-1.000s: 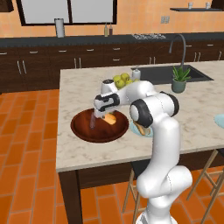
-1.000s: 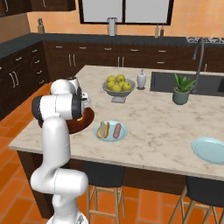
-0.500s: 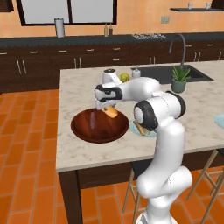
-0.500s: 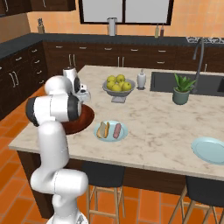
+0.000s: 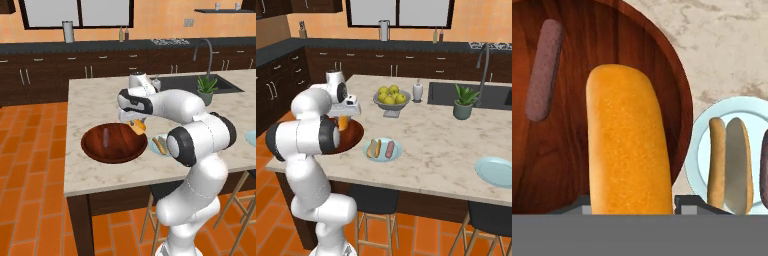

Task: Place one bun and one sausage from the bowl on each plate.

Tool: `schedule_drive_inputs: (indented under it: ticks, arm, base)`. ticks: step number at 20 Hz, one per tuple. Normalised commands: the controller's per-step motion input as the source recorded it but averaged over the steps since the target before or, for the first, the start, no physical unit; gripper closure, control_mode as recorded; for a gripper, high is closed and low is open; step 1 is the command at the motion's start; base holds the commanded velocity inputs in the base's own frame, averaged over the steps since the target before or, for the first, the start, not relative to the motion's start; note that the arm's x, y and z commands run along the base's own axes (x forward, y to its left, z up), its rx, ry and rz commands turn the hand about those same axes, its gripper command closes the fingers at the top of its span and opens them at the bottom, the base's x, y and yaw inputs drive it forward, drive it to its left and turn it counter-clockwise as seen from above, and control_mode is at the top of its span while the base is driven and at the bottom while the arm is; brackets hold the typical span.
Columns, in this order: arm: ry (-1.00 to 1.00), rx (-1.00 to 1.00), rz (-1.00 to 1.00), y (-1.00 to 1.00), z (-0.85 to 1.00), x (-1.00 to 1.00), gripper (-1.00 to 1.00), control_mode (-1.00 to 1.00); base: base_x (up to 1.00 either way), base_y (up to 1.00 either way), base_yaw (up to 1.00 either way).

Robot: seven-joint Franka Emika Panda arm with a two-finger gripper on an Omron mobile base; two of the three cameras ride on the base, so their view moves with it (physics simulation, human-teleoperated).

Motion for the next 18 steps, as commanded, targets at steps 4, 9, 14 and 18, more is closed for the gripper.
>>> schedule_drive_inputs:
  ticks: [4,9,14,18]
  arm:
    - [0.00,0.00,-0.09,-0.01,0.29,-0.46,1.00,-1.00]
    - [0.01,0.00,-0.02,0.00,0.17,-0.40,1.00,-1.00]
    - [0.00,0.00,-0.02,0.00,0.18,-0.36,1.00,-1.00]
    - [0.00,0.00,-0.01,-0.05,0.14,-0.30,1.00,-1.00]
  base:
    - [0.00,0.00,0.00]
    - [0.00,0.00,0.00]
    - [0.00,0.00,0.00]
    - [0.00,0.00,0.00]
